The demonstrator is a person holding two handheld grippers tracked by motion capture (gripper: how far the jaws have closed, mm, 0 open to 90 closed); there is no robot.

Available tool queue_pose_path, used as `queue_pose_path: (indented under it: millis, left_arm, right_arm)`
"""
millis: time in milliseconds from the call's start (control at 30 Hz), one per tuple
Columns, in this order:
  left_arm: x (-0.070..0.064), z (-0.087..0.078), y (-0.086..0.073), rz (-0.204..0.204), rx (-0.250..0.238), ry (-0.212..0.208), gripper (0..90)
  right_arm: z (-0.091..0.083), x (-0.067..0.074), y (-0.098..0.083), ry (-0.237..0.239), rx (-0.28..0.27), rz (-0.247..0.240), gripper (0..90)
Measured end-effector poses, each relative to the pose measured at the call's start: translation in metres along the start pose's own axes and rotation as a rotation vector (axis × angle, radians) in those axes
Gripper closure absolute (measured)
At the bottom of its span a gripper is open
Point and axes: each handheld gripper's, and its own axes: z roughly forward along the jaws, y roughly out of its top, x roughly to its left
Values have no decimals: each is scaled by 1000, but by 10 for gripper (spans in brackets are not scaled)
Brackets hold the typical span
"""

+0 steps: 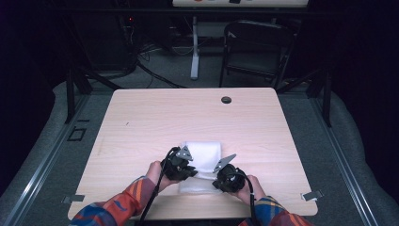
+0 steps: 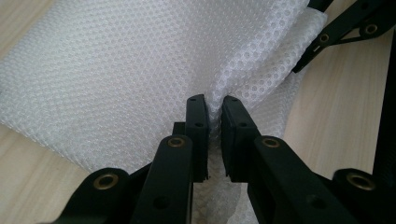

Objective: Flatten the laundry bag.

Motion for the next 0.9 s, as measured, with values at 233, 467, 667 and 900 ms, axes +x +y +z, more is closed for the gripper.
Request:
queue_pose_path:
  millis: [233, 467, 667, 900]
  left_arm:
    - [8, -7, 3, -20, -23, 14, 822]
    - [17, -13, 7, -37, -41, 31, 823]
    - [22, -13, 13, -36, -46, 40, 823]
    - [27, -15, 19, -31, -53, 56, 822]
  right_arm:
    - [0, 2, 1, -10, 6, -37, 900]
    - [0, 2, 0, -11, 6, -43, 900]
    - [0, 2, 1, -9, 9, -50, 900]
    - [1, 1, 0, -6, 2, -40, 900]
